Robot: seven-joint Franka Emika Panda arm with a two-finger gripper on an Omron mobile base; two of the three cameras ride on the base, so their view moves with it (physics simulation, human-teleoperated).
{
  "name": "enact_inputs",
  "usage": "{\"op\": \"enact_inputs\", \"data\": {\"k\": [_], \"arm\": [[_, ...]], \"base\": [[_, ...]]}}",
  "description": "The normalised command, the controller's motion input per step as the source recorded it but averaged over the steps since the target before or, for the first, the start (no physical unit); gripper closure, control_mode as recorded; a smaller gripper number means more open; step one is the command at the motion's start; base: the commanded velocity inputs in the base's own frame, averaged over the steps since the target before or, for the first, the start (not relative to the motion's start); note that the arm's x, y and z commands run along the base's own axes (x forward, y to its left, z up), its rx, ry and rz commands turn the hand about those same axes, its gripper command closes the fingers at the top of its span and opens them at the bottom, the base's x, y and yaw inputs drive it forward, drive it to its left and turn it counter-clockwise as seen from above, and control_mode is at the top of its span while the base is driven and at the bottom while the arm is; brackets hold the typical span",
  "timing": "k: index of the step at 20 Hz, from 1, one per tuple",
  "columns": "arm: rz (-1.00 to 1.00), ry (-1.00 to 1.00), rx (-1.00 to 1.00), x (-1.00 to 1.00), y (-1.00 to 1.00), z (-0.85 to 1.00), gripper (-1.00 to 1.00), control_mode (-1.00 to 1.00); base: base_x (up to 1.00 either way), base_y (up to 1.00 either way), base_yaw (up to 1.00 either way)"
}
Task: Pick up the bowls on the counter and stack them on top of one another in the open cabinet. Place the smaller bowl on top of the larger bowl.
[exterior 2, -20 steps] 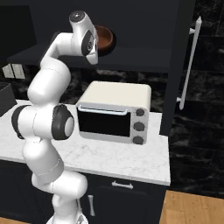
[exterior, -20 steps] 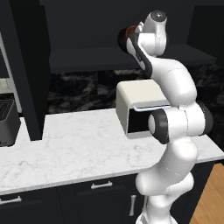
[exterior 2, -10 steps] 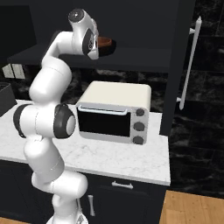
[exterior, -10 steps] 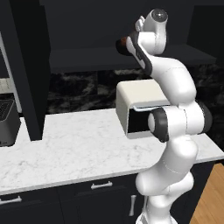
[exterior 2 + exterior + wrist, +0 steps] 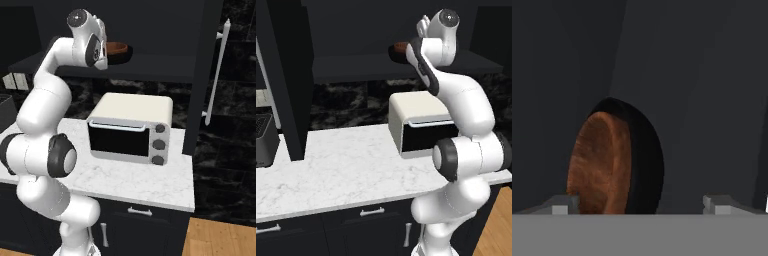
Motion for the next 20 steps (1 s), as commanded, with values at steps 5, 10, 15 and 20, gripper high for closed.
{"op": "enact_inputs", "data": {"k": [5, 10, 15, 20], "arm": [[0.00, 0.00, 0.00, -1.00, 0.00, 0.11, -1.00, -1.00], [0.00, 0.00, 0.00, -1.00, 0.00, 0.01, -1.00, -1.00], [0.00, 0.00, 0.00, -1.00, 0.01, -0.26, -1.00, -1.00], [0.00, 0.05, 0.00, -1.00, 0.07, -0.94, -1.00, -1.00]], "base": [[0.00, 0.00, 0.00], [0.00, 0.00, 0.00], [0.00, 0.00, 0.00], [0.00, 0.00, 0.00]]}}
